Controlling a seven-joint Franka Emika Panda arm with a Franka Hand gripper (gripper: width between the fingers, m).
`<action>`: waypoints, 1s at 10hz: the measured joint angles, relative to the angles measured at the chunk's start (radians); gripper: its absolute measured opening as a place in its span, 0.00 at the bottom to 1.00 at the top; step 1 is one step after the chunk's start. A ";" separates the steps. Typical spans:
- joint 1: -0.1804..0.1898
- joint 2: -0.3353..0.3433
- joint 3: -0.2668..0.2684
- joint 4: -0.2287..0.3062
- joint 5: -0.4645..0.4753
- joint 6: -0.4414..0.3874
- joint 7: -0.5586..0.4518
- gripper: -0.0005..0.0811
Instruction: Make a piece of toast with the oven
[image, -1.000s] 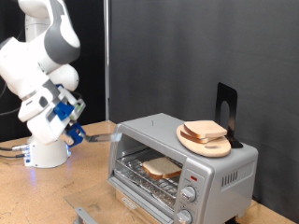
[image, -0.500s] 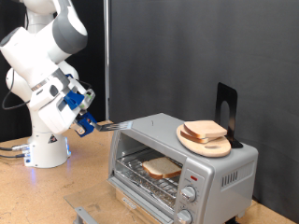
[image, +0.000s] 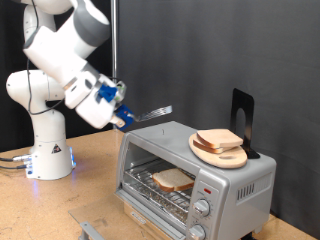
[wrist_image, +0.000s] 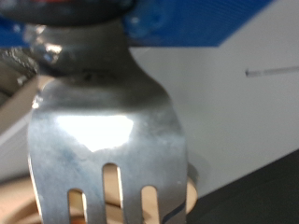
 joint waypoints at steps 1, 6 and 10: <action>0.017 -0.009 0.035 0.001 0.023 0.033 0.015 0.48; 0.073 -0.019 0.209 0.031 0.038 0.119 0.166 0.48; 0.089 -0.008 0.350 0.028 0.031 0.169 0.281 0.48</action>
